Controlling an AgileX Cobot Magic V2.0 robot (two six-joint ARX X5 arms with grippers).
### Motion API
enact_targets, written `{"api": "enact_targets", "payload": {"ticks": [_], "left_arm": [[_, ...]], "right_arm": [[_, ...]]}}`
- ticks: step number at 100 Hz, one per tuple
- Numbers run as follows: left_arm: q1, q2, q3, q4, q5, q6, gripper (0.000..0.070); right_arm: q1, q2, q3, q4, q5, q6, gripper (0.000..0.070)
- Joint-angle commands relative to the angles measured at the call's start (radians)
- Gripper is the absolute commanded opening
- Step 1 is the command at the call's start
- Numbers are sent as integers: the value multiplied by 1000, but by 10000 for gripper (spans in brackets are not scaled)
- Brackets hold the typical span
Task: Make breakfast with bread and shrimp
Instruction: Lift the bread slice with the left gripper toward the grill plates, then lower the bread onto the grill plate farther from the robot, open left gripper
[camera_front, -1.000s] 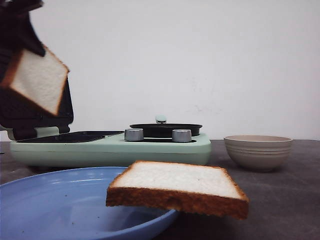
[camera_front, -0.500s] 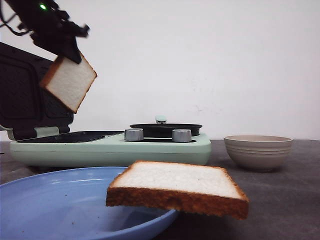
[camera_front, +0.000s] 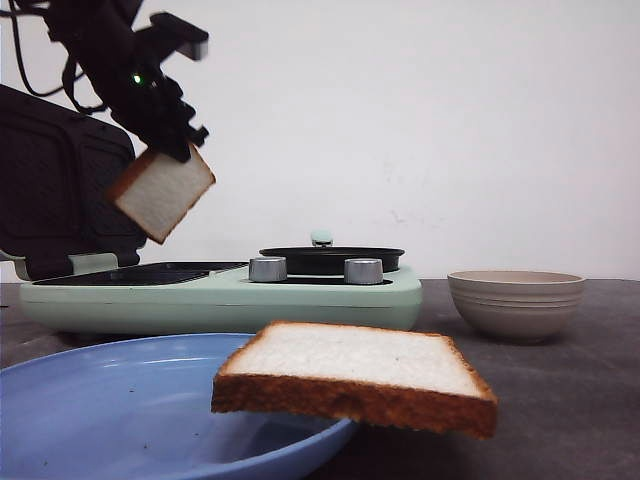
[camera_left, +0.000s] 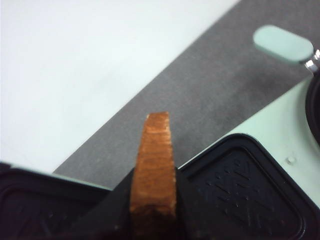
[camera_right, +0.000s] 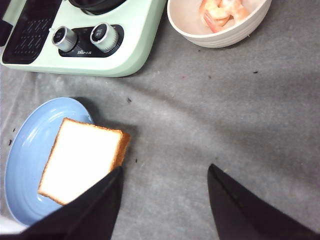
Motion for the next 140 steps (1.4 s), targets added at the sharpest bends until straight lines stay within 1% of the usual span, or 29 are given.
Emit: {"api": "enact_targets", "payload": {"ticks": [1, 20, 32, 96, 140], "left_arm": [[-4, 27, 27, 39, -5, 41, 1], [-5, 55, 27, 98, -5, 92, 1], [-5, 63, 27, 104, -5, 116, 1], [-5, 137, 27, 106, -2, 124, 1], [-37, 147, 27, 91, 6, 123, 3]], "right_arm": [[0, 3, 16, 7, 0, -12, 330], [0, 3, 16, 8, 0, -13, 330], [0, 3, 16, 8, 1, -13, 330], [0, 3, 16, 8, 1, -12, 330], [0, 3, 16, 8, 1, -12, 330]]}}
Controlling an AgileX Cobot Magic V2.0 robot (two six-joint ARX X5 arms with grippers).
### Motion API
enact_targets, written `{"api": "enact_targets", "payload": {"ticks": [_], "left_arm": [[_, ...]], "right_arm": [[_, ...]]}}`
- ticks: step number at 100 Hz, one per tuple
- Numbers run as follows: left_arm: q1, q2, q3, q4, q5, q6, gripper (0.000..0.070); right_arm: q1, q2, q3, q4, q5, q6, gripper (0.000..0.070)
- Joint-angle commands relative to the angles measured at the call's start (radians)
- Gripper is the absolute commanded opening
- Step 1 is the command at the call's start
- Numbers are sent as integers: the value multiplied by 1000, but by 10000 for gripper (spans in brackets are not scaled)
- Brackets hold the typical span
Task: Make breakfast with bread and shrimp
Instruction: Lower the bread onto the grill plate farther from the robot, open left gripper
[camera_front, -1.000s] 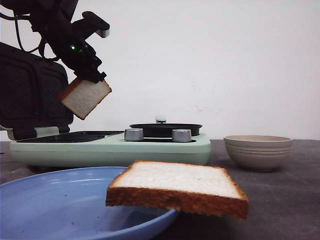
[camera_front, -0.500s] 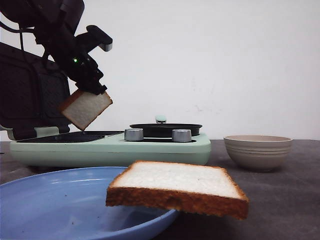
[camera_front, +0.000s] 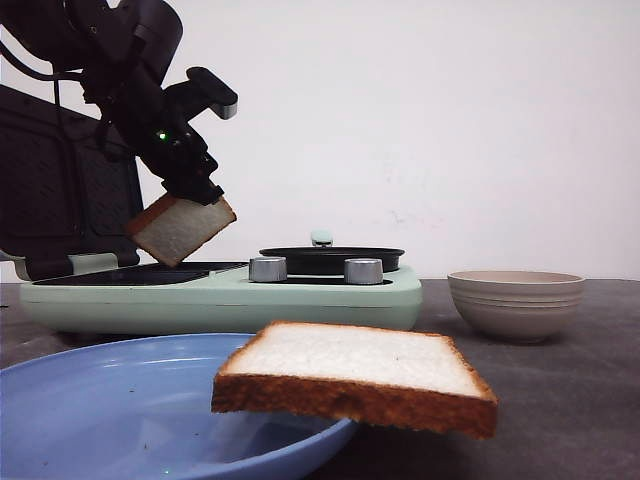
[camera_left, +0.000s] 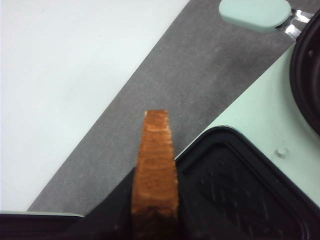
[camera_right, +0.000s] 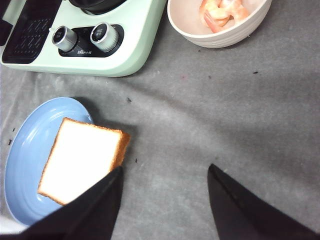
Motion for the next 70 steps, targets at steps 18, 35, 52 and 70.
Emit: {"api": "enact_targets", "payload": {"ticks": [18, 35, 52, 70], "left_arm": [[-8, 26, 27, -35, 12, 6, 158], [-8, 26, 27, -71, 13, 3, 206], [-8, 26, 27, -77, 13, -51, 384], [-8, 26, 27, -93, 25, -90, 401]], "right_arm": [[0, 3, 16, 8, 1, -11, 330], [0, 3, 16, 8, 1, -11, 330], [0, 3, 16, 8, 1, -12, 330], [0, 3, 16, 8, 1, -15, 330]]}}
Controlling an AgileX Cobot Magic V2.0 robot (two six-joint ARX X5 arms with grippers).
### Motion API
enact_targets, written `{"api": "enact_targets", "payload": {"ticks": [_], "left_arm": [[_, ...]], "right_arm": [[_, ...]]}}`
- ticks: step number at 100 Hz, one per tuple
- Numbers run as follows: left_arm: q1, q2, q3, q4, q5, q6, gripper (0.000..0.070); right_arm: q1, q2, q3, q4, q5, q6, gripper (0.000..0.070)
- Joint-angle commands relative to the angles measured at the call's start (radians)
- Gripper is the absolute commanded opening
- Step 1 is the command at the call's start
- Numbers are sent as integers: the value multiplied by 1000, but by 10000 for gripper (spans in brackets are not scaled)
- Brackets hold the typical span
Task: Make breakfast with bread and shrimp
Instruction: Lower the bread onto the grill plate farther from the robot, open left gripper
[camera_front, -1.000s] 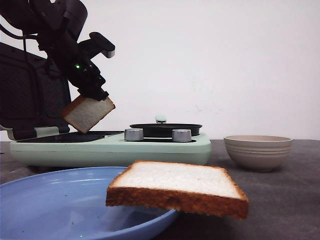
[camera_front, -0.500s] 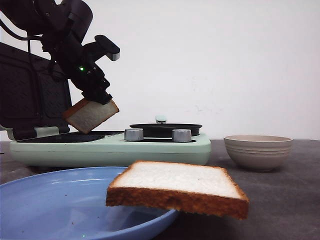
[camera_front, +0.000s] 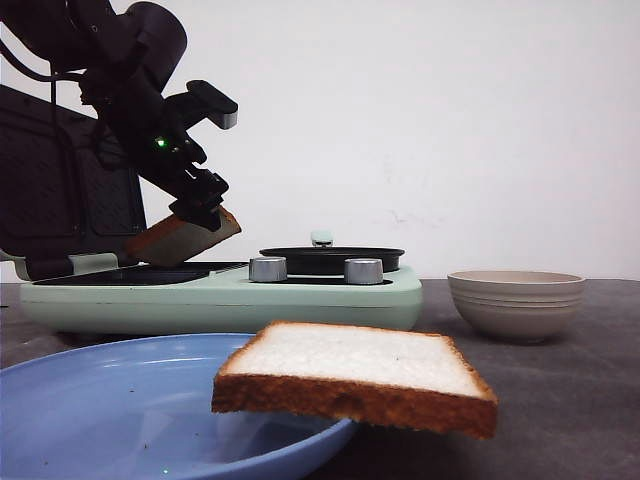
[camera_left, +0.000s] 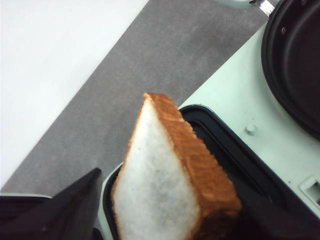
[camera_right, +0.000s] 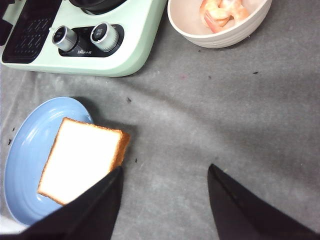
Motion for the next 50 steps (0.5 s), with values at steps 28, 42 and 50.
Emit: {"api": "enact_targets", "payload": {"ticks": [28, 42, 50], "left_arm": [[-4, 26, 27, -17, 24, -45, 495], [-4, 26, 27, -18, 24, -61, 516], [-4, 26, 27, -20, 24, -67, 516]], "right_arm": [[0, 3, 16, 8, 1, -12, 330], [0, 3, 16, 8, 2, -12, 330], [0, 3, 16, 8, 3, -12, 330]]}}
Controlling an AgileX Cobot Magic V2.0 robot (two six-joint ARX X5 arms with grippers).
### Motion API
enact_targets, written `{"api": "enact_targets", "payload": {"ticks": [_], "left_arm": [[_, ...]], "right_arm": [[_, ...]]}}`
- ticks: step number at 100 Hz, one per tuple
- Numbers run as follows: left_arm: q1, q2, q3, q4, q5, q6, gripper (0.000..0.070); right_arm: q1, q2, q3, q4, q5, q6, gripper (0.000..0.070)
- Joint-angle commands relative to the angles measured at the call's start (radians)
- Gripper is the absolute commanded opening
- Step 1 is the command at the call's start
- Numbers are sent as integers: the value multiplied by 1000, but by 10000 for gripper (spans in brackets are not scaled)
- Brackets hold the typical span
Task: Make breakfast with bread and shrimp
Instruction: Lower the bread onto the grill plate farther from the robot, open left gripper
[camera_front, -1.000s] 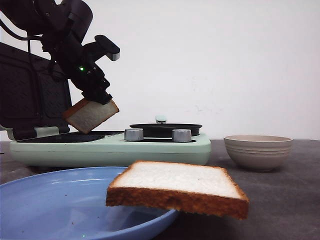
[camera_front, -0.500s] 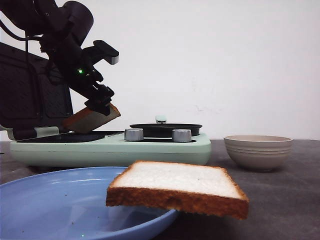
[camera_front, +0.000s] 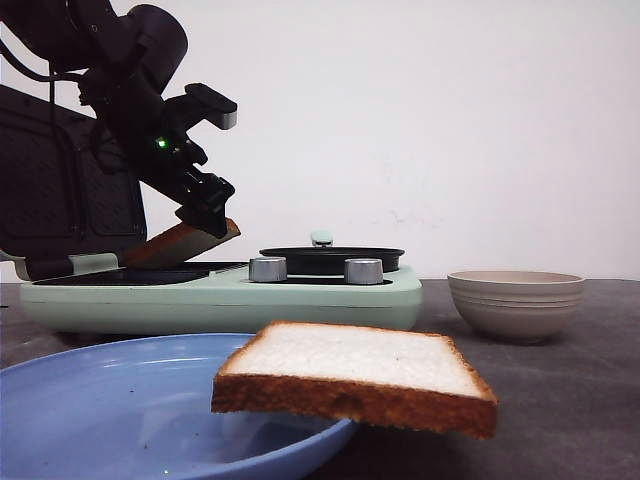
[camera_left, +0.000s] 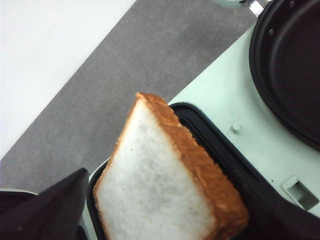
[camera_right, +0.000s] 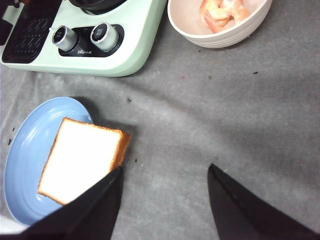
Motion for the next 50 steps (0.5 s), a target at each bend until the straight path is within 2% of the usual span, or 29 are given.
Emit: {"api": "enact_targets", "payload": {"ticks": [1, 8, 17, 24, 40, 50], "left_arm": [[-4, 26, 27, 4, 4, -20, 516], [-4, 26, 27, 5, 6, -22, 531], [-4, 26, 27, 6, 7, -23, 614], [-4, 26, 27, 6, 7, -24, 638], [-4, 26, 27, 6, 12, -34, 642], [-4, 26, 27, 6, 22, -51, 697]], "right_arm": [[0, 3, 16, 8, 3, -12, 330], [0, 3, 16, 8, 5, -12, 330], [0, 3, 16, 8, 5, -12, 330], [0, 3, 16, 8, 6, -12, 330], [0, 3, 16, 8, 8, -12, 330], [0, 3, 16, 8, 8, -12, 330]]}}
